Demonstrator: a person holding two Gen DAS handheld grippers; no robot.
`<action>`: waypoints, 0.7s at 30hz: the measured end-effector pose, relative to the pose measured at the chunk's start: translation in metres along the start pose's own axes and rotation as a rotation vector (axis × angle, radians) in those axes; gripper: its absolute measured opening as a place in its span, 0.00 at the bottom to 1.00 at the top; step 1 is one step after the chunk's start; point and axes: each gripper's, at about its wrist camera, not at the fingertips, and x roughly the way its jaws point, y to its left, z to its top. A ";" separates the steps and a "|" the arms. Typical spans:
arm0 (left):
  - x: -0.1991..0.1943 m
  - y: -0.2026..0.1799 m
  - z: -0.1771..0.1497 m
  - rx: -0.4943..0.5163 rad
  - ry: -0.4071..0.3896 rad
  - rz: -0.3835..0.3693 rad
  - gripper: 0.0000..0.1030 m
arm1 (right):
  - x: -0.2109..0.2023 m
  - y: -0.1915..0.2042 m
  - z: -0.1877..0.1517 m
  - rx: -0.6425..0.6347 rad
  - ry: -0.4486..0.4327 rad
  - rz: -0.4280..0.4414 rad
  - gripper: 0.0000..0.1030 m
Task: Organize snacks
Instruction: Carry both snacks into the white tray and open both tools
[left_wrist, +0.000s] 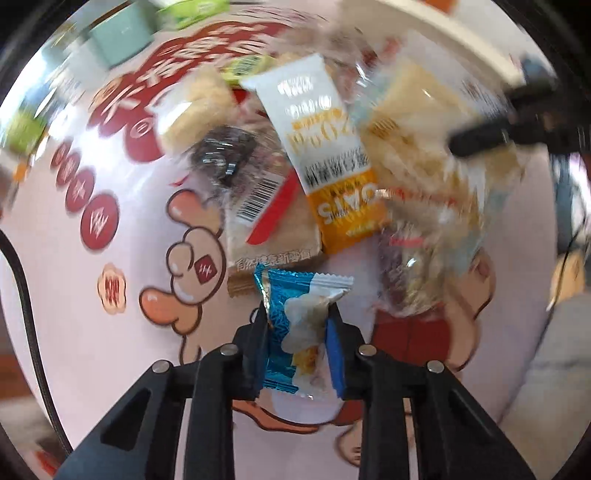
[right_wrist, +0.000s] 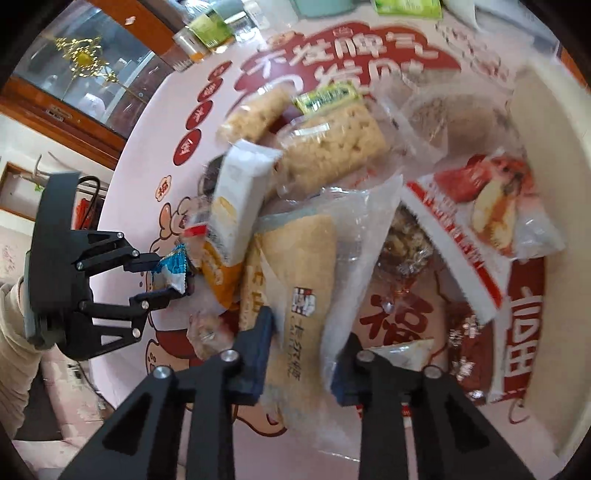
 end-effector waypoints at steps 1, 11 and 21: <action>-0.006 0.005 -0.001 -0.055 -0.017 -0.013 0.22 | -0.006 0.003 -0.001 -0.011 -0.013 -0.012 0.21; -0.098 -0.004 -0.017 -0.391 -0.248 -0.002 0.21 | -0.063 0.017 -0.021 -0.054 -0.113 -0.077 0.20; -0.155 -0.072 0.043 -0.528 -0.467 0.107 0.22 | -0.172 -0.013 -0.032 0.007 -0.317 -0.116 0.20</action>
